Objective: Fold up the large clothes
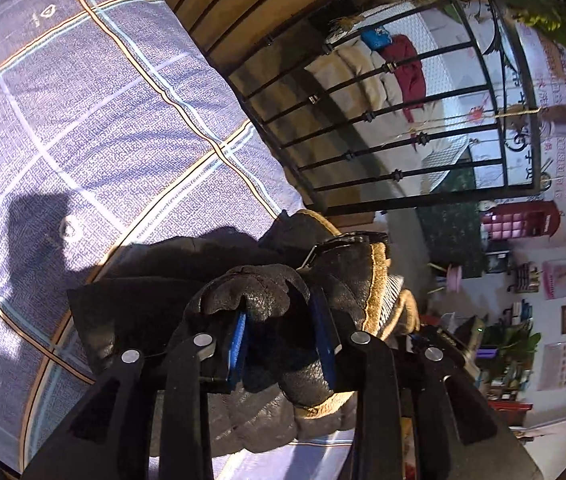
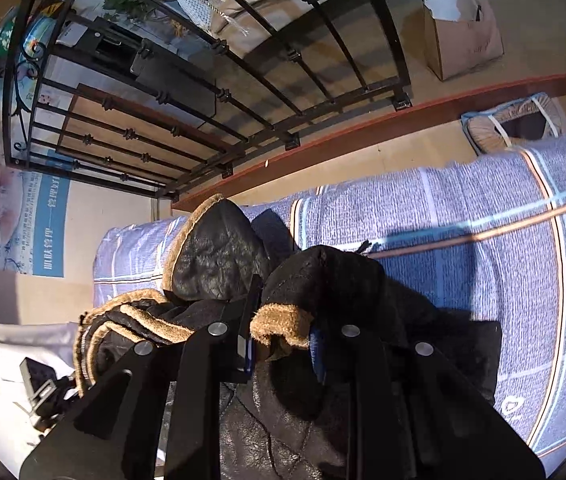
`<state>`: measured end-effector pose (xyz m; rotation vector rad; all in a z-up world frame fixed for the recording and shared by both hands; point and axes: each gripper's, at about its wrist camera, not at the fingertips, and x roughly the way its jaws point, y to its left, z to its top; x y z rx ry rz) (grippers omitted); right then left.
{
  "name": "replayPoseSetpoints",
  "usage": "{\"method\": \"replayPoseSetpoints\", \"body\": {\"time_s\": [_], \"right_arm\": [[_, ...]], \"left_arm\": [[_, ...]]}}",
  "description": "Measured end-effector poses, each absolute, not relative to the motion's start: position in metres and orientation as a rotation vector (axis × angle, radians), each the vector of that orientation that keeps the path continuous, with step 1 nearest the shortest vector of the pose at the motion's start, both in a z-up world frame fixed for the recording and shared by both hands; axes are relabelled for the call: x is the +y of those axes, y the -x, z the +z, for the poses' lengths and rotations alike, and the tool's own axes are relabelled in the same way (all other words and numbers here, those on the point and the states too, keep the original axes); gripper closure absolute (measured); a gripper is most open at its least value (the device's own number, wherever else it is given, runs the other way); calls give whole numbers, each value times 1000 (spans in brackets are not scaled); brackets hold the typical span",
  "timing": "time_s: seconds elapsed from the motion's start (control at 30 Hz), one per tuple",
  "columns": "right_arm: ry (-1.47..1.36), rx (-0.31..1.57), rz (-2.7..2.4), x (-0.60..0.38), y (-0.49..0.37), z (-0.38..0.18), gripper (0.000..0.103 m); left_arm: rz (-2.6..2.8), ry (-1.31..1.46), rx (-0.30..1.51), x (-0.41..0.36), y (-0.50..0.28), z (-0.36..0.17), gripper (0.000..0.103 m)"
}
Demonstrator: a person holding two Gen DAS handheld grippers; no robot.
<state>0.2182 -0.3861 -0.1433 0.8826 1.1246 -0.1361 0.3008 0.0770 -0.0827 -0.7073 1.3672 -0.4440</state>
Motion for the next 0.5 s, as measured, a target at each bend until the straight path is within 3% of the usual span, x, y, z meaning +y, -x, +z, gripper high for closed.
{"method": "replayPoseSetpoints", "body": {"time_s": [0.1, 0.17, 0.2, 0.27, 0.4, 0.5], "right_arm": [[-837, 1140, -140, -379, -228, -147, 81], [-830, 1149, -146, -377, -230, -150, 81], [-833, 1152, -153, -377, -230, -152, 81], [-849, 1158, -164, -380, -228, -155, 81], [-879, 1180, -147, -381, -229, -161, 79], [-983, 1194, -156, -386, -226, -166, 69]], "left_arm": [[-447, 741, 1359, 89, -294, -76, 70], [-401, 765, 1309, 106, -292, -68, 47], [-330, 762, 1260, 121, -290, -58, 26], [-251, 761, 1164, 149, -286, -39, 24], [-188, 561, 1164, 151, -276, -16, 23], [-218, 292, 1174, 107, -259, -12, 23]]}}
